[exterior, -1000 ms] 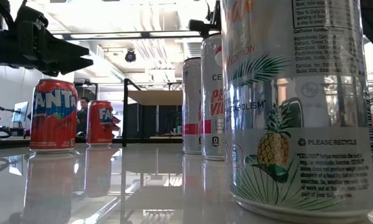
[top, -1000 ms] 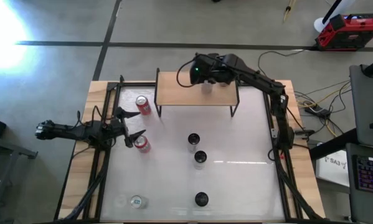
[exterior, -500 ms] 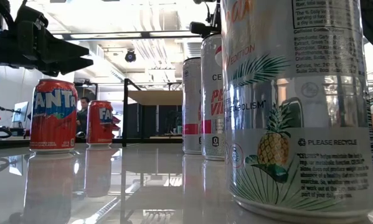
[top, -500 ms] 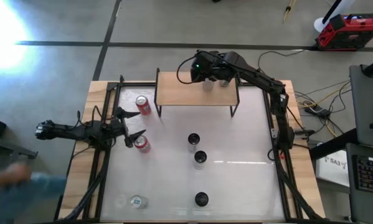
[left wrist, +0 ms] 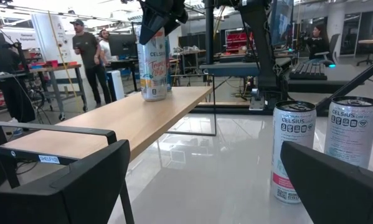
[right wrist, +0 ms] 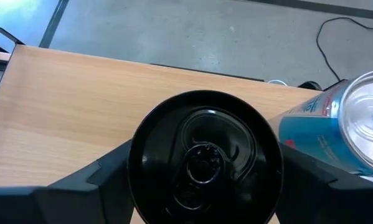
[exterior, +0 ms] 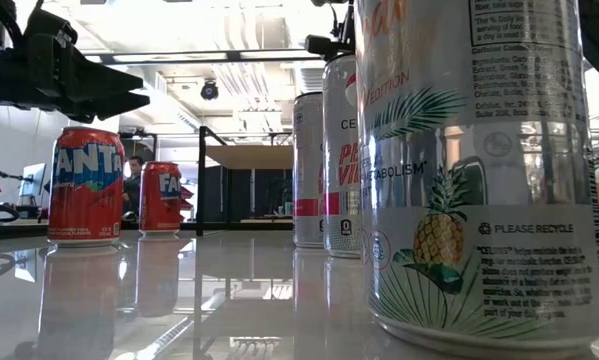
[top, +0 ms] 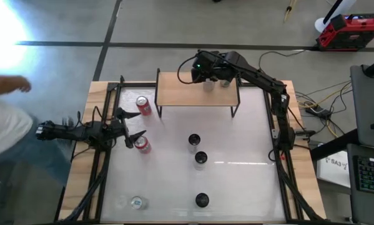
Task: Place canned beverage on shelf
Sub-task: Put the top white yellow soda can on the shelf
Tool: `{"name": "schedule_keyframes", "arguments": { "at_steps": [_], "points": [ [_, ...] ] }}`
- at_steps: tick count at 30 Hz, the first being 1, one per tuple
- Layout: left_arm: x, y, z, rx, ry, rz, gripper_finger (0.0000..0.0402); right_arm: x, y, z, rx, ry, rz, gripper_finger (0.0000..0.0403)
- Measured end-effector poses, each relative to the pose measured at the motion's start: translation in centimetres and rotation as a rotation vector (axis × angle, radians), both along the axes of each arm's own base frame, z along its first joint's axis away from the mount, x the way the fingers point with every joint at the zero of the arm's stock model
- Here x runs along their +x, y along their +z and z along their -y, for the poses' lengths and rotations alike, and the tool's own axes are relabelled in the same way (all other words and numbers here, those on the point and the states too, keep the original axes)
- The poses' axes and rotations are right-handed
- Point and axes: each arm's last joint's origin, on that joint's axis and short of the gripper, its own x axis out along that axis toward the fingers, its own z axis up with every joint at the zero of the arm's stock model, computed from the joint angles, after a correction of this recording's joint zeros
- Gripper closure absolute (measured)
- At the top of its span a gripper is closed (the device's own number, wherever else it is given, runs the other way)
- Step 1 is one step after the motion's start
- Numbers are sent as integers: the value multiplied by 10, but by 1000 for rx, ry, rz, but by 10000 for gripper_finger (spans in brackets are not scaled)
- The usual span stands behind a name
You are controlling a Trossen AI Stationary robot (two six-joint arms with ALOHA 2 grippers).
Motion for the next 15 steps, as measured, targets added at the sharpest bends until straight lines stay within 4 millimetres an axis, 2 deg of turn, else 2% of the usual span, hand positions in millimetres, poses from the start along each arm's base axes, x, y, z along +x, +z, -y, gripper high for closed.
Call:
{"name": "schedule_keyframes", "arguments": {
  "at_steps": [10,15],
  "points": [
    [0,0,0,0,0,0,2,-2,-2,-1,25,-36,-4,59],
    [0,0,0,0,0,0,2,-3,-3,-8,42,-63,-21,33]
  ]
}}
